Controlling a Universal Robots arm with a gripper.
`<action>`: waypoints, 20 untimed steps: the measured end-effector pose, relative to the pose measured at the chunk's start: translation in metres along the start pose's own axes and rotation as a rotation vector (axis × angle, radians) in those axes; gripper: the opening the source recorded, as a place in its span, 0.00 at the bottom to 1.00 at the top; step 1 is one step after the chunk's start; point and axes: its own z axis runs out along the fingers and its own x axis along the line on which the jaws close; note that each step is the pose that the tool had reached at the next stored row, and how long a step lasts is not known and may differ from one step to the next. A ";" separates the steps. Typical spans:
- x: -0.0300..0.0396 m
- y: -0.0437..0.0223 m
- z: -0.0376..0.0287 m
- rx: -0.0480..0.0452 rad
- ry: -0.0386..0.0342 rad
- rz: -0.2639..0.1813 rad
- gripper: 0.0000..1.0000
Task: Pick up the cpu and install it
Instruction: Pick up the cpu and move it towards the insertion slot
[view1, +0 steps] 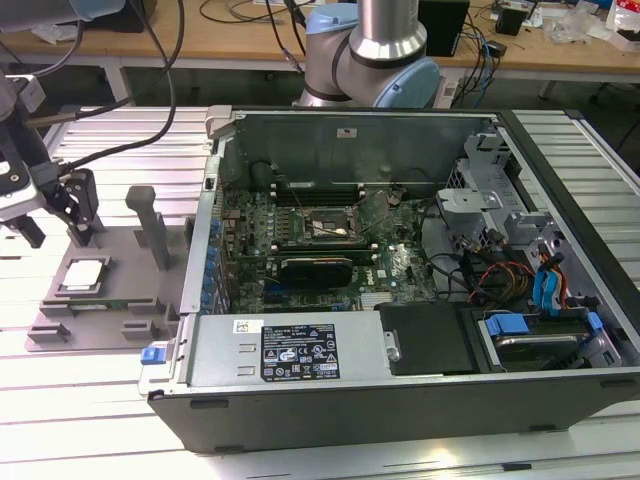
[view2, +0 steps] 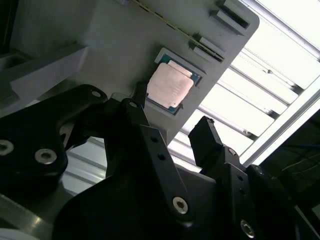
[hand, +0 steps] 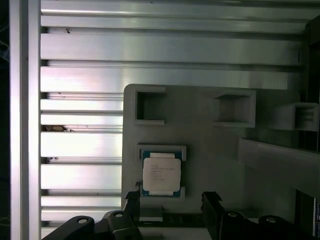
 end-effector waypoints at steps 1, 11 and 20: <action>0.0000 0.0000 0.0005 0.0000 -0.0001 0.000 0.62; 0.0001 0.0001 0.0038 0.0000 0.0000 0.000 0.62; 0.0003 0.0002 0.0089 0.0000 0.0000 0.000 0.62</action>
